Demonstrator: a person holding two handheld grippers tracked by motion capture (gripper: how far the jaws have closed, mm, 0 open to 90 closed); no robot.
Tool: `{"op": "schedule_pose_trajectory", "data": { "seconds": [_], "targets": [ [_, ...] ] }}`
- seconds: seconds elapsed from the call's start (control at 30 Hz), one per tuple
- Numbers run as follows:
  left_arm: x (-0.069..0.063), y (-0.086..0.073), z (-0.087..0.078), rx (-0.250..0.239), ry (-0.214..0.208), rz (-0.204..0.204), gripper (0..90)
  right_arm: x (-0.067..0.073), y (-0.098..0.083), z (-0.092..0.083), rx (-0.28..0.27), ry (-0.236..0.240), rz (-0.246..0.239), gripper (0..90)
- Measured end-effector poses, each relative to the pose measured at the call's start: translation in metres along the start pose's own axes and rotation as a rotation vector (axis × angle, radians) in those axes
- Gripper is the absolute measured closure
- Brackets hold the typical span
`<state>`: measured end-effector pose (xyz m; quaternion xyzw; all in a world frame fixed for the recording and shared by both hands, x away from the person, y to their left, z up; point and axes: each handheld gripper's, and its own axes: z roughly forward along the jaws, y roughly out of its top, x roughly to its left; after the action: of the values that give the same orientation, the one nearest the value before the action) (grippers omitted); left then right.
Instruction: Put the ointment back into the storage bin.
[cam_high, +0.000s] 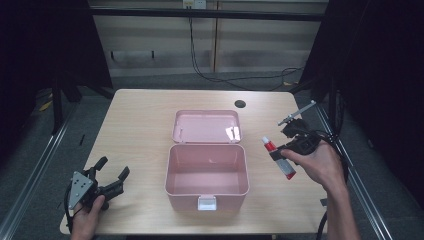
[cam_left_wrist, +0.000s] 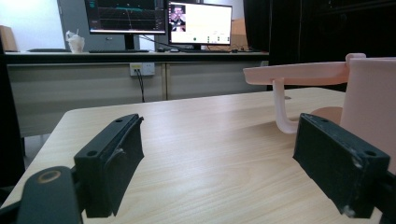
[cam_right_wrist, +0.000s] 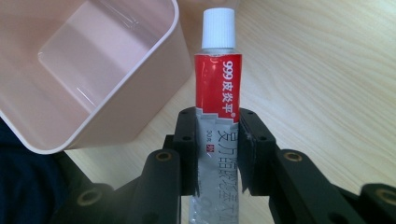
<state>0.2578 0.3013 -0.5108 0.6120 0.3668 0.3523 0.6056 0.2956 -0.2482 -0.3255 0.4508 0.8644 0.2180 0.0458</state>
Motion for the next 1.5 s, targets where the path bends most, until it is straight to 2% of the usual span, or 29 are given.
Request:
{"op": "schedule_pose_trajectory", "data": {
  "seconds": [0.27,0.47,0.77,0.93,1.37,1.5],
  "targets": [
    [0.0,0.0,0.0,0.001,0.001,0.004,15.6,0.005,0.007,-0.006,-0.005,0.016,-0.017,71.3],
    [0.0,0.0,0.0,0.001,0.003,0.0,15.6,0.01,0.017,-0.006,-0.011,0.061,-0.055,71.3],
    [0.0,0.0,0.0,0.0,0.001,0.0,15.6,0.021,0.035,-0.01,-0.025,0.08,-0.109,71.3],
    [0.0,0.0,0.0,0.001,0.001,0.004,15.6,0.024,0.044,-0.007,-0.013,0.093,-0.14,71.3],
    [0.0,0.0,0.0,0.0,0.001,0.001,15.6,0.039,0.06,-0.003,-0.018,0.106,-0.188,71.3],
    [0.0,0.0,0.0,0.0,0.001,-0.001,15.6,0.046,0.066,0.0,-0.006,0.116,-0.241,71.3]
  ]
}}
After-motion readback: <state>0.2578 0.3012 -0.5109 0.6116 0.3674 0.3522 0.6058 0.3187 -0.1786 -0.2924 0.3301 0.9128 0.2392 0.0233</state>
